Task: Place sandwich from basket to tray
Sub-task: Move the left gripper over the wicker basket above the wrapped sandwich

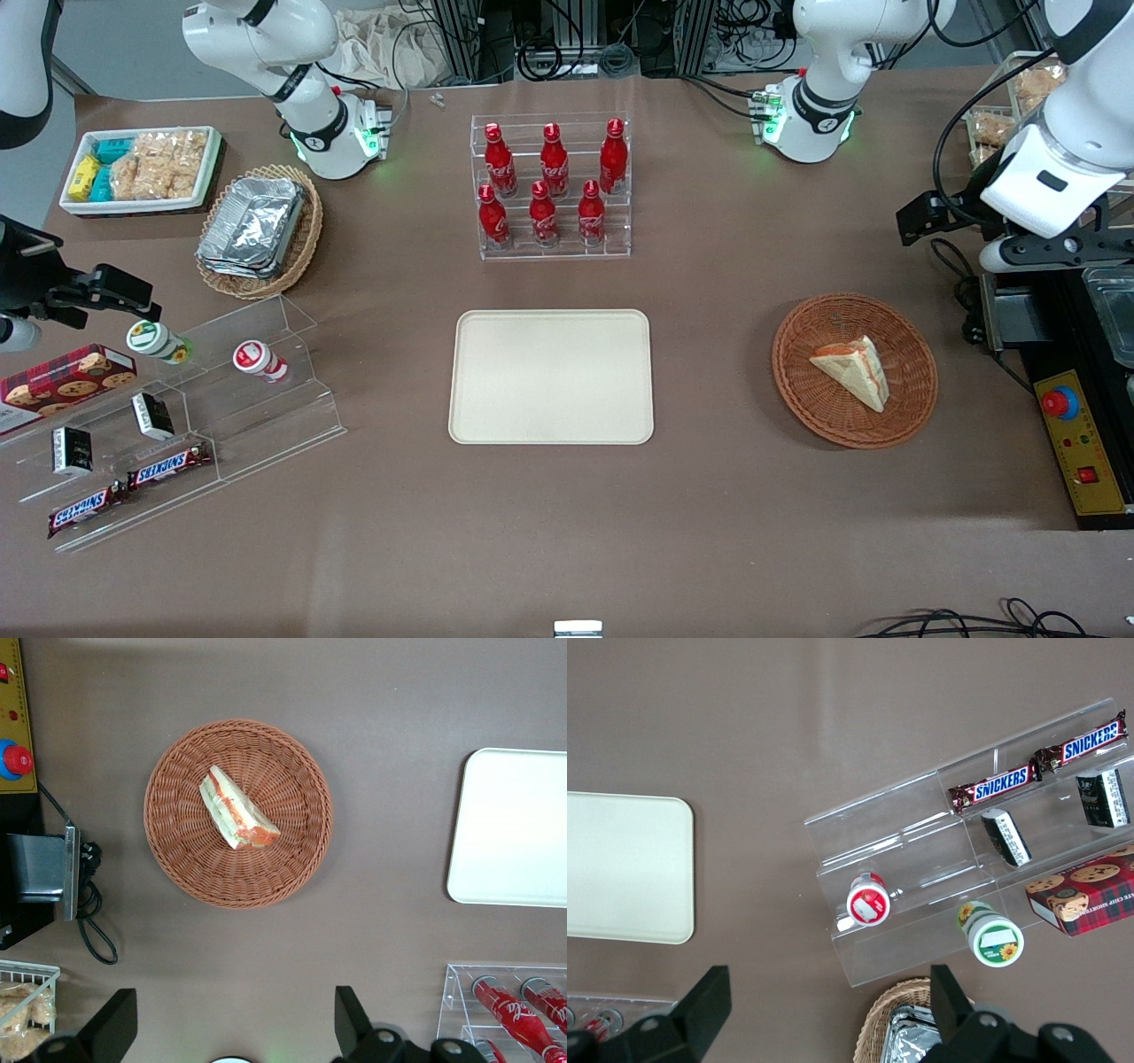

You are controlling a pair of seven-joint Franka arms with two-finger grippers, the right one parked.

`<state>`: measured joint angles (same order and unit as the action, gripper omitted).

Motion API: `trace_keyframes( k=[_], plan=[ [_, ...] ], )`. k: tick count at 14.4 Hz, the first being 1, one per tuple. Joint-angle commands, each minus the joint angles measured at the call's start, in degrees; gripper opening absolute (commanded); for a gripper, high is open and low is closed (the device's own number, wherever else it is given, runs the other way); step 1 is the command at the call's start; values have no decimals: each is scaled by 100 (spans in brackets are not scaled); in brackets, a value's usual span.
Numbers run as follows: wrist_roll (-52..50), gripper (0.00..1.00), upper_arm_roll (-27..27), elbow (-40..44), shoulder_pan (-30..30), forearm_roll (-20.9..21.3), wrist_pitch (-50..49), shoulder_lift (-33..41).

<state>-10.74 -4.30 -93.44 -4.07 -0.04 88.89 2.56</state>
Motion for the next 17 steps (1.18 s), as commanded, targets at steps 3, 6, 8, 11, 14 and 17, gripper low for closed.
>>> trace_keyframes(
  k=[3,6,8,11,14,17],
  plan=[
    [-561,100,44,186,-59,92,-135,-28],
    [-875,100,44,151,-32,31,-127,-89],
    [-1271,100,35,116,12,-13,-135,-63],
    [-2394,100,35,37,169,-31,30,-106],
    [-3352,100,44,-244,188,-31,505,-211],
    [-4128,100,44,-944,345,22,1372,-283]
  ],
)
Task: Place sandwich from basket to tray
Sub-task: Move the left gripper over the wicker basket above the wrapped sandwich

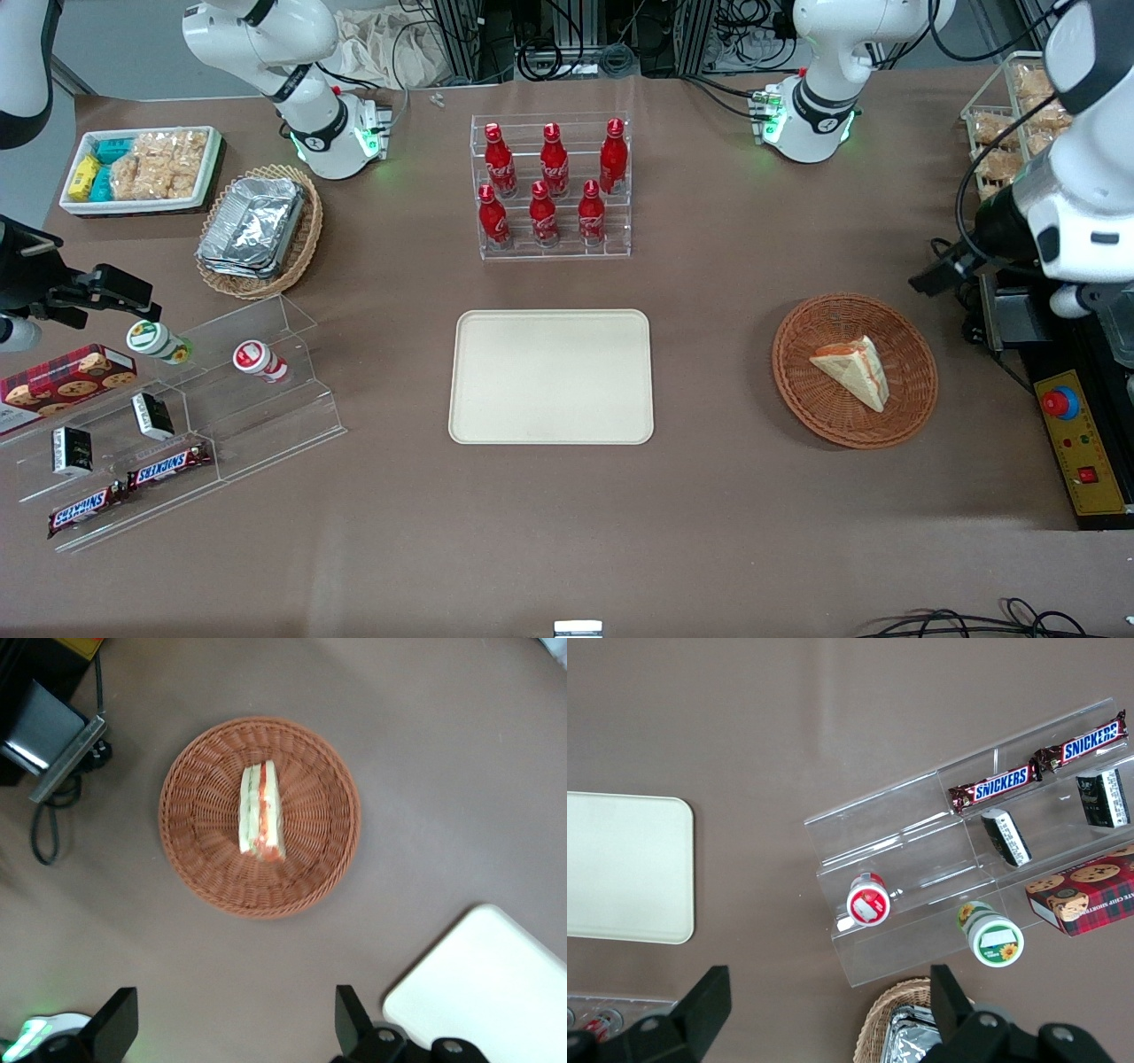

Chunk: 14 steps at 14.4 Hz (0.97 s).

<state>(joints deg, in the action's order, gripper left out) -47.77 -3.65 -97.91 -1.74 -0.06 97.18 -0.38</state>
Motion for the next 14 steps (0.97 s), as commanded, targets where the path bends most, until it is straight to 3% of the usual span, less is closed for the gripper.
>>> trace_keyframes(
  k=[1,10,14],
  plan=[
    [-548,100,-22,-797,112,24,834,46],
    [-690,100,-22,-2548,385,-29,2760,-76],
    [-777,100,-22,-2795,394,-47,3543,-488]
  ],
)
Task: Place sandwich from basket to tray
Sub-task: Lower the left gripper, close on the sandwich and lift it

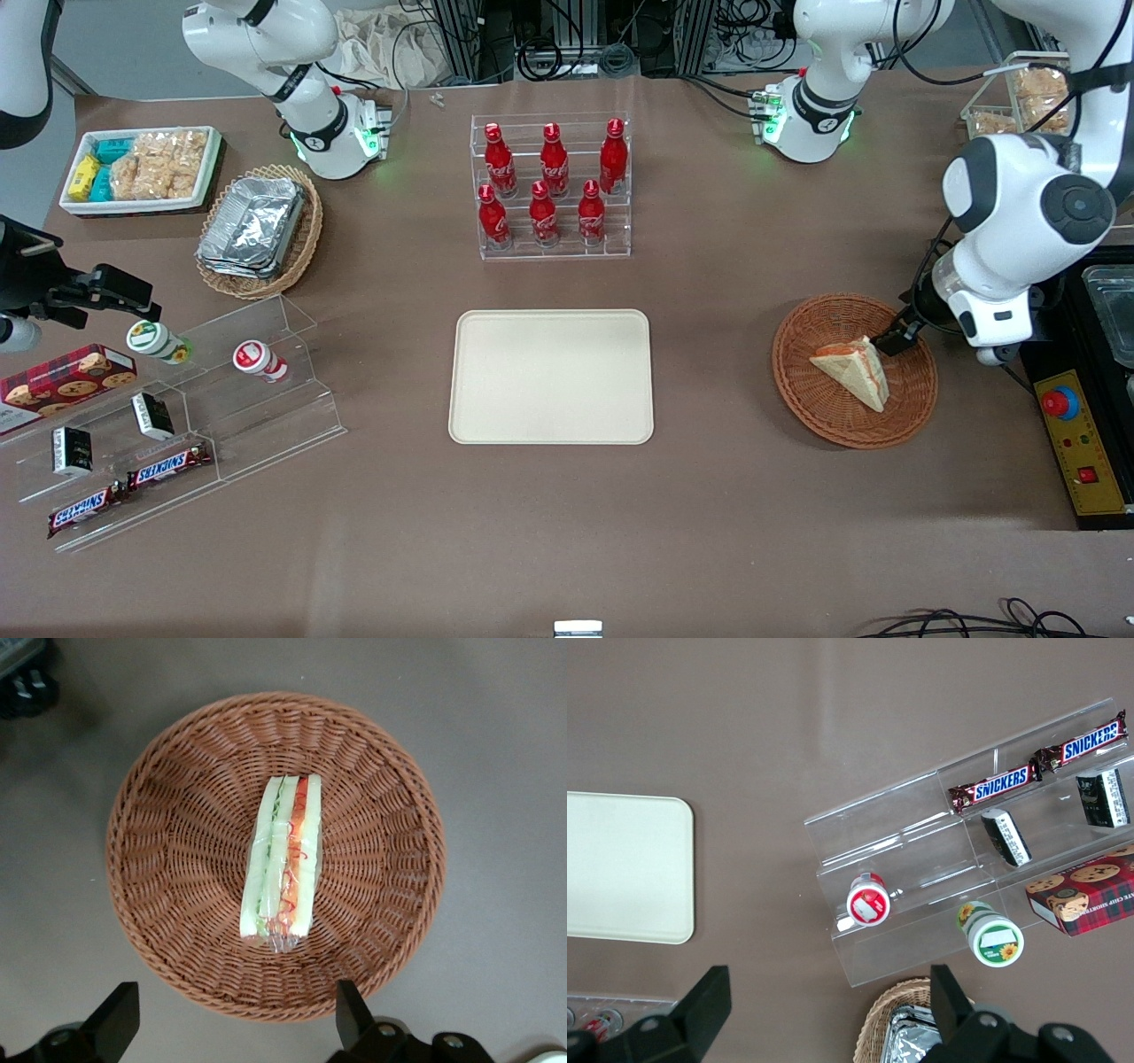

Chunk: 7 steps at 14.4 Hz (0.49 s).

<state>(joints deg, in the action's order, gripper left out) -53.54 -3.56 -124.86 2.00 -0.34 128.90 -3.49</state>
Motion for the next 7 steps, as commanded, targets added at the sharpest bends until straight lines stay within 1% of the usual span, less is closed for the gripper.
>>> trace_keyframes(
  k=[1,4,7],
  plan=[
    [-244,100,-39,-108,20,-19,599,-326],
    [-480,100,-39,-117,2,-28,1127,-730],
    [-499,100,-40,-161,-24,-28,1505,-1100]
  ],
)
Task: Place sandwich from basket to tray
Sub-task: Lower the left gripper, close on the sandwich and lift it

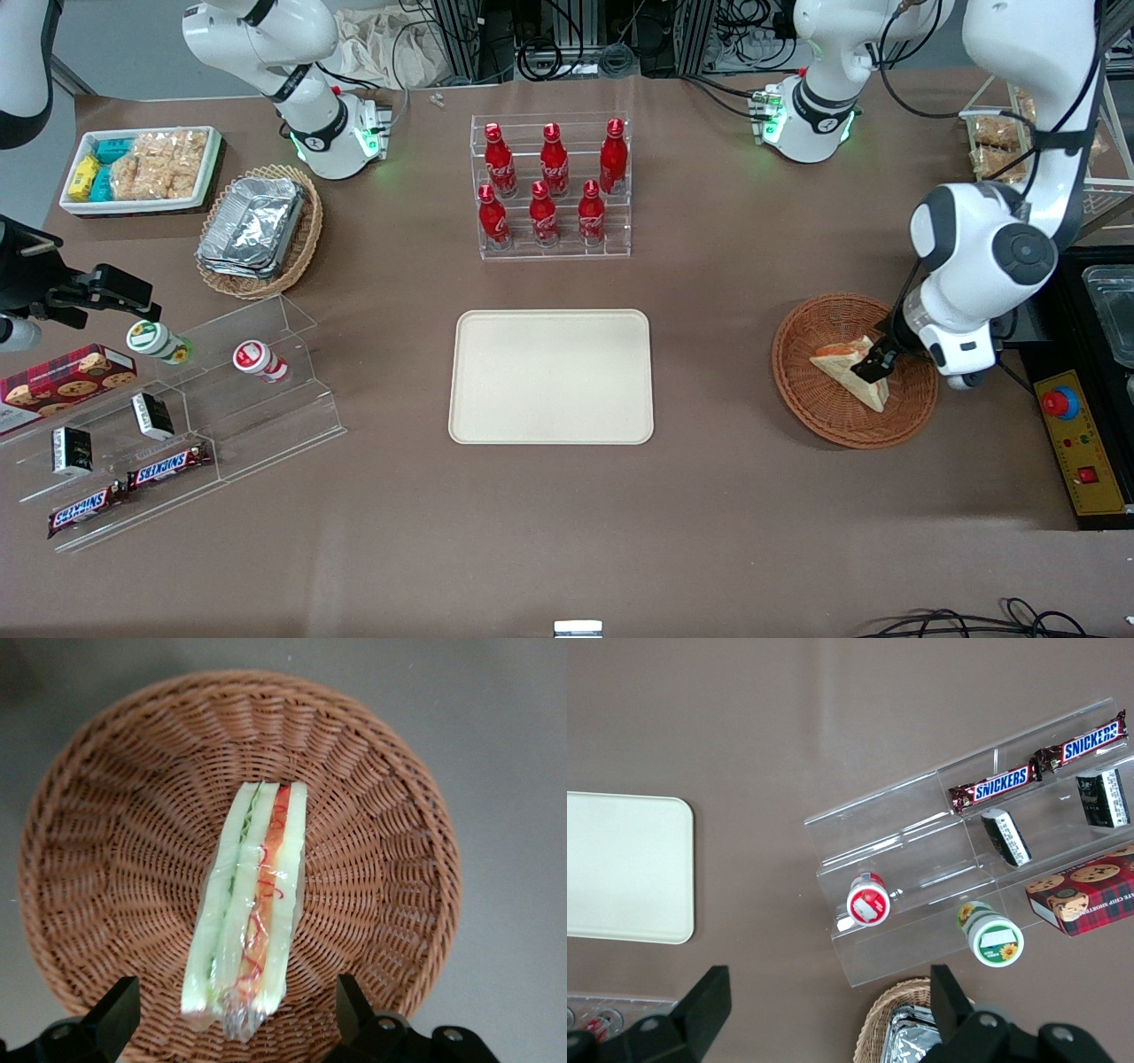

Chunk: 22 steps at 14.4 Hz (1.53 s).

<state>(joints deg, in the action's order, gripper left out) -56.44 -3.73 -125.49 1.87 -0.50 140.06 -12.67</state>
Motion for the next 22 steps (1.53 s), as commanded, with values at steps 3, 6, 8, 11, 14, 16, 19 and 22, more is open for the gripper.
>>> trace_keyframes(
  k=[3,6,8,11,14,16,19,22],
  plan=[
    [-210,91,-23,-90,-11,-11,469,-342],
    [-219,0,-23,-81,-2,-11,478,-403],
    [-201,0,-32,-72,-2,-3,470,-342],
    [-87,0,-32,-37,7,6,68,87],
    [254,0,-75,278,-37,59,-1056,650],
    [693,0,-76,682,-37,42,-2039,914],
    [1396,0,-189,1551,-63,6,-3489,1047],
    [2012,0,-619,2160,-64,-20,-4223,1003]
  ],
)
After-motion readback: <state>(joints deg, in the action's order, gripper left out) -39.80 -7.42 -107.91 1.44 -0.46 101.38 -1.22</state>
